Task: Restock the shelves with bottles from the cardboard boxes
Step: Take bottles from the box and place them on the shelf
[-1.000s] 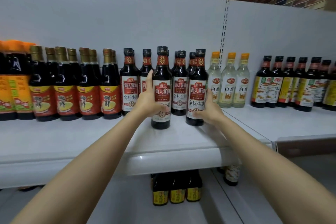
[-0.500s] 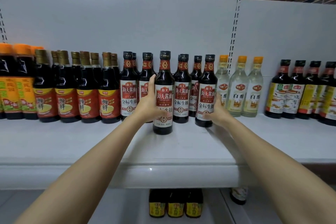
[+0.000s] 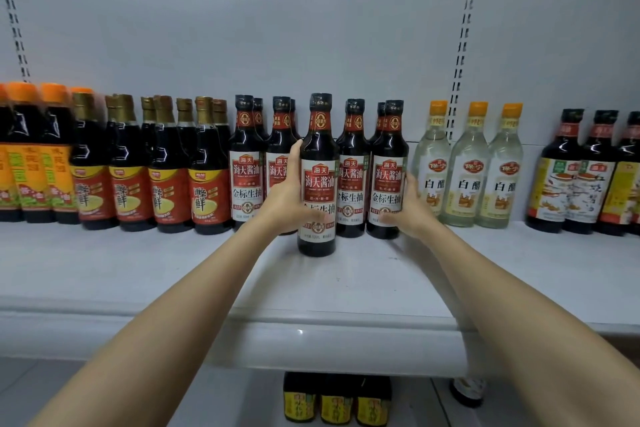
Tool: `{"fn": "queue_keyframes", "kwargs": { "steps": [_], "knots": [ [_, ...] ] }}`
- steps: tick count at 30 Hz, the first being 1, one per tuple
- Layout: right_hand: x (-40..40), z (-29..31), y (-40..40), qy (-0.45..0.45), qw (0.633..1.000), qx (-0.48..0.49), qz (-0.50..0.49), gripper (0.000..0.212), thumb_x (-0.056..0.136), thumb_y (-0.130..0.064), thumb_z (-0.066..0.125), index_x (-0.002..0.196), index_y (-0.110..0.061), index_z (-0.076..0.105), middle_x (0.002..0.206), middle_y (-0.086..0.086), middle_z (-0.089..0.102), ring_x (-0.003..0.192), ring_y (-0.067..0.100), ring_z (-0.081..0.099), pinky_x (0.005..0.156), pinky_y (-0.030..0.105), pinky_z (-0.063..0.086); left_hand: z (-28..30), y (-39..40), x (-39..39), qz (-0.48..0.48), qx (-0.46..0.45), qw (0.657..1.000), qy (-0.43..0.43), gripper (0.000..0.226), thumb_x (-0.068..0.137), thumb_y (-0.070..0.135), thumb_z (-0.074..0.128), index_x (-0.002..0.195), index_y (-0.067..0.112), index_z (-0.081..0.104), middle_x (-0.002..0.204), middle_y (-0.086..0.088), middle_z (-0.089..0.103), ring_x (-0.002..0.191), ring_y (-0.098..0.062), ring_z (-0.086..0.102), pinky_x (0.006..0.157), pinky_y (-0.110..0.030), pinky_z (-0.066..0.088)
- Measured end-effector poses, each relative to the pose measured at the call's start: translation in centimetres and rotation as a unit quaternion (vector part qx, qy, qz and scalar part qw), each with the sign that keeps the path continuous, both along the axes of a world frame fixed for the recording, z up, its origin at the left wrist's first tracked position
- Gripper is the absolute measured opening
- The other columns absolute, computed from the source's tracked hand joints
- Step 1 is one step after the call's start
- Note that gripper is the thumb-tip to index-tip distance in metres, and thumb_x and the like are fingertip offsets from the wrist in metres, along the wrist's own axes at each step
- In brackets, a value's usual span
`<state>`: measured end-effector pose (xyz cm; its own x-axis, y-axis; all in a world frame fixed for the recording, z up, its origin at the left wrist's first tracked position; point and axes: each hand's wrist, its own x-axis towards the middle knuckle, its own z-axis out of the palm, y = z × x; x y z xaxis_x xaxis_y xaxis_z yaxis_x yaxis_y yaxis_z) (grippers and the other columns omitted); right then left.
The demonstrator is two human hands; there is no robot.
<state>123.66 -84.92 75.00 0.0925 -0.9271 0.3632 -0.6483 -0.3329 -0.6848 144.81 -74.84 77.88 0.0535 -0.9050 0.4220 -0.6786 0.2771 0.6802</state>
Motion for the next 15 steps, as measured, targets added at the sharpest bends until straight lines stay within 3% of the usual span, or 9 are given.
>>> {"fn": "queue_keyframes", "kwargs": {
  "steps": [5, 8, 9, 11, 13, 15],
  "knots": [
    [0.5, -0.2, 0.4, 0.013, 0.998, 0.01, -0.068, 0.102, 0.078, -0.023, 0.078, 0.15, -0.016, 0.006, 0.148, 0.017, 0.024, 0.135, 0.035, 0.033, 0.11, 0.048, 0.029, 0.1, -0.1, -0.2, 0.005, -0.004, 1.0, -0.007, 0.127, 0.073, 0.005, 0.078, 0.146, 0.036, -0.022, 0.135, -0.007, 0.054, 0.115, -0.024, 0.058, 0.088, -0.033, 0.047],
    [1.9, 0.3, 2.3, 0.004, 0.989, -0.081, -0.123, 0.071, 0.081, -0.027, 0.075, 0.132, -0.009, 0.028, 0.131, 0.012, 0.035, 0.115, 0.029, 0.047, 0.094, 0.04, 0.043, 0.0, -0.2, -0.2, 0.004, -0.007, 1.0, -0.014, 0.129, 0.073, 0.007, 0.079, 0.145, 0.036, -0.023, 0.137, -0.008, 0.053, 0.116, -0.026, 0.058, 0.094, -0.04, 0.047],
    [2.4, 0.6, 3.1, 0.006, 0.991, -0.1, -0.094, 0.062, 0.082, -0.025, 0.074, 0.126, -0.008, 0.034, 0.122, 0.008, 0.041, 0.106, 0.023, 0.05, 0.087, 0.035, 0.045, -0.1, -0.2, -0.1, 0.003, -0.009, 1.0, -0.014, 0.129, 0.073, 0.008, 0.079, 0.146, 0.036, -0.023, 0.137, -0.008, 0.053, 0.116, -0.026, 0.058, 0.094, -0.041, 0.047],
    [3.7, 1.0, 4.5, 0.032, 0.998, -0.041, 0.031, 0.055, 0.083, -0.019, 0.072, 0.127, -0.009, 0.041, 0.113, 0.002, 0.05, 0.097, 0.015, 0.052, 0.08, 0.027, 0.046, -0.1, -0.2, -0.1, 0.004, -0.018, 1.0, -0.02, 0.129, 0.072, 0.009, 0.08, 0.146, 0.034, -0.023, 0.134, -0.008, 0.055, 0.114, -0.026, 0.059, 0.093, -0.04, 0.047],
    [5.1, 0.8, 5.6, 0.089, 0.983, 0.071, 0.146, 0.07, 0.08, -0.015, 0.072, 0.139, -0.014, 0.034, 0.127, 0.003, 0.052, 0.107, 0.016, 0.054, 0.092, 0.031, 0.047, -0.2, 0.0, -0.1, 0.003, -0.027, 0.999, -0.026, 0.128, 0.073, 0.009, 0.08, 0.147, 0.032, -0.022, 0.132, -0.009, 0.056, 0.113, -0.026, 0.059, 0.09, -0.035, 0.046],
    [6.5, 0.5, 6.2, 0.125, 0.973, 0.103, 0.166, 0.083, 0.078, -0.02, 0.075, 0.144, -0.016, 0.025, 0.137, 0.002, 0.049, 0.118, 0.02, 0.051, 0.103, 0.038, 0.043, -0.3, 0.1, 0.1, -0.001, -0.035, 0.999, -0.024, 0.128, 0.072, 0.009, 0.08, 0.147, 0.031, -0.022, 0.131, -0.008, 0.057, 0.113, -0.024, 0.059, 0.085, -0.029, 0.043]
  ]
}}
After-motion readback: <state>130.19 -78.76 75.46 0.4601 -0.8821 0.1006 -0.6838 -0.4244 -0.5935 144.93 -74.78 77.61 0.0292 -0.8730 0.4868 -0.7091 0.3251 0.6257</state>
